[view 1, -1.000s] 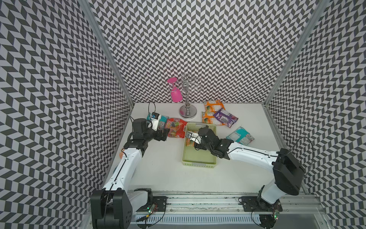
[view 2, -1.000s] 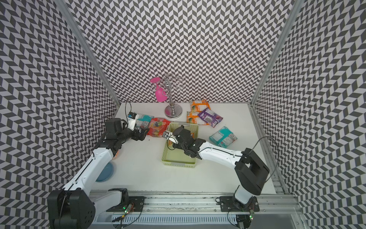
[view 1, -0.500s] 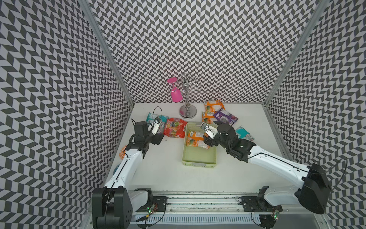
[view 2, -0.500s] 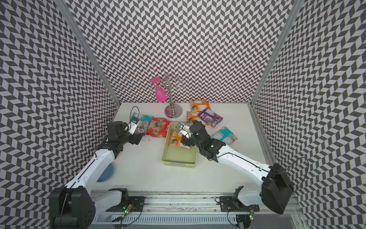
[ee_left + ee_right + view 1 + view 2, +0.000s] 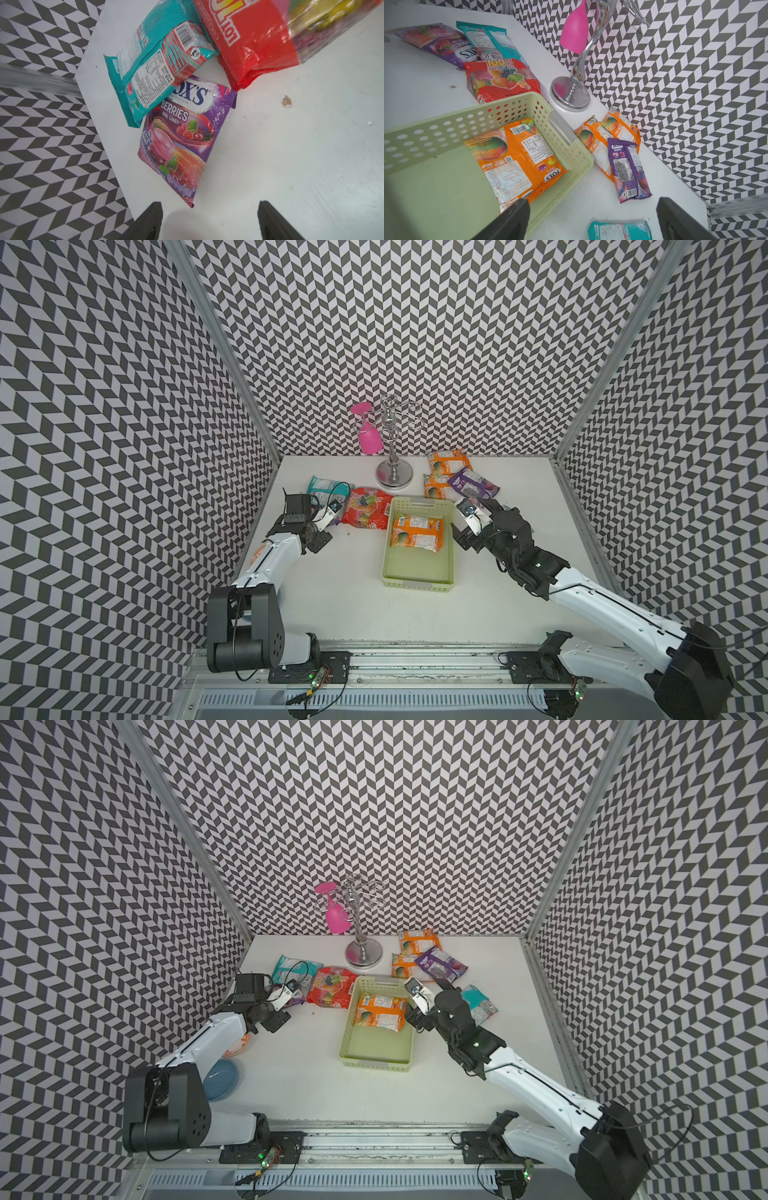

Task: Put the candies in the basket
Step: Place the candy in the basket.

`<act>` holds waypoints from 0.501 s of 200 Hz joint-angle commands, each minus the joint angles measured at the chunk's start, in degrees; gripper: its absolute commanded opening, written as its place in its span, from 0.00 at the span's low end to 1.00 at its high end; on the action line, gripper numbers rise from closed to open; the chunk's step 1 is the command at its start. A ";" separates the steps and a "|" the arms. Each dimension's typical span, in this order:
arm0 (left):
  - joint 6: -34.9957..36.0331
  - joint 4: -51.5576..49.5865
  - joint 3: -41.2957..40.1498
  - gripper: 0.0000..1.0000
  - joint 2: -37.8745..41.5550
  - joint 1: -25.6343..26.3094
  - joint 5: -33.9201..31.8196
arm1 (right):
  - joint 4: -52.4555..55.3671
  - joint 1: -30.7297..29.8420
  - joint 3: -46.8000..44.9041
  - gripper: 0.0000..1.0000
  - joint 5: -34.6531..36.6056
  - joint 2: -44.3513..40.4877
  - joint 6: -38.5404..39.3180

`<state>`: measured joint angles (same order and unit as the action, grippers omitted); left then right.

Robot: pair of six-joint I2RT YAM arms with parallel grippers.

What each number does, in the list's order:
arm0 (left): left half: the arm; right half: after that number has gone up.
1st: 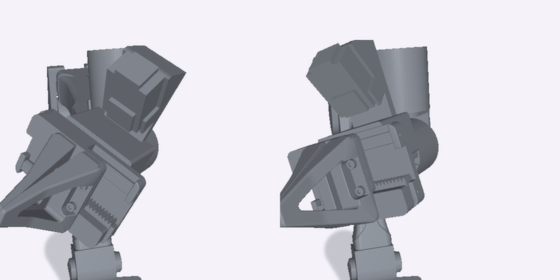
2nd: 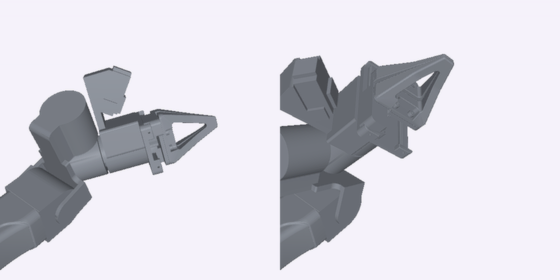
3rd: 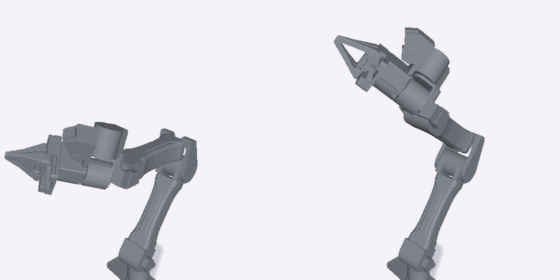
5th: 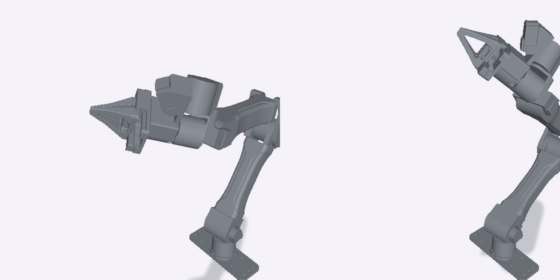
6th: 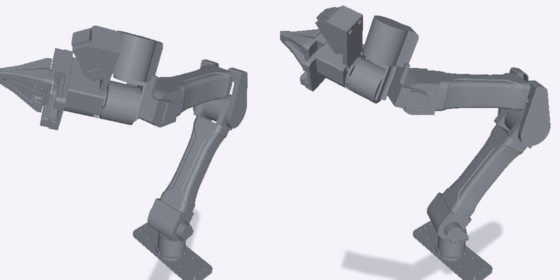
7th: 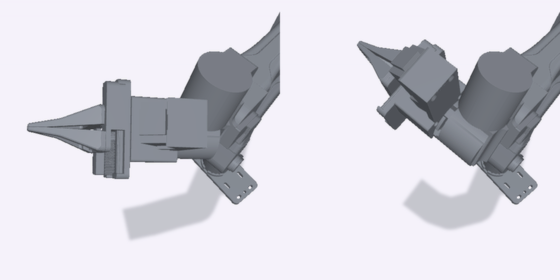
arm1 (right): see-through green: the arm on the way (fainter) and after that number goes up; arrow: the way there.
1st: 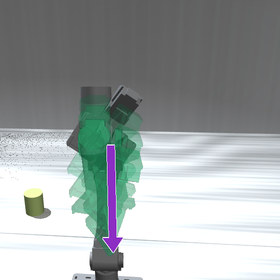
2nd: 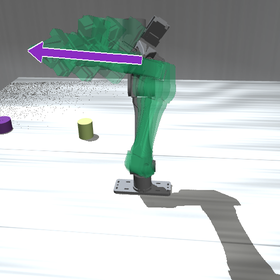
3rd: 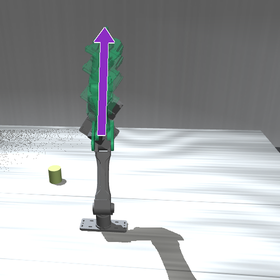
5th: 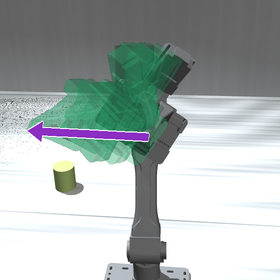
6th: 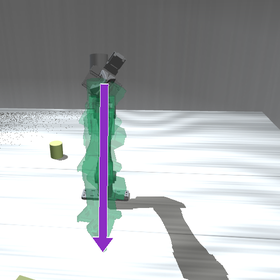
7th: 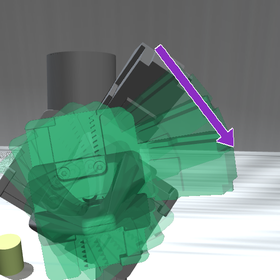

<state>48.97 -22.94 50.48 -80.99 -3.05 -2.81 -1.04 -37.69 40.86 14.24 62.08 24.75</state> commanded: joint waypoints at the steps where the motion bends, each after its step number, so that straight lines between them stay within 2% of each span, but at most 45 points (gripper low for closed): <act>1: -0.28 -1.97 1.99 0.76 -0.86 -0.12 -0.42 | -7.43 0.25 -2.28 0.99 0.87 -3.26 -0.90; 23: -0.12 -1.78 2.68 0.76 -1.96 0.06 0.52 | -8.54 0.25 -4.22 0.99 0.92 -4.60 -0.90; 27: 0.02 -1.63 2.75 0.76 -2.20 0.06 0.44 | -9.21 0.21 -4.81 0.99 4.29 -5.19 -1.35; 65: 0.22 -0.82 4.45 0.75 -5.96 0.19 -3.09 | -16.19 0.34 -11.23 0.99 9.31 -10.10 -2.92; 100: 1.05 1.33 5.24 0.73 -9.05 0.62 -4.32 | -19.46 0.34 -14.91 0.99 7.78 -13.50 -2.47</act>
<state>49.39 -23.42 54.30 -88.42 -2.98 -5.39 -13.89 -37.67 27.49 21.04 50.96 22.92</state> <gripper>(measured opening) 0.735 0.993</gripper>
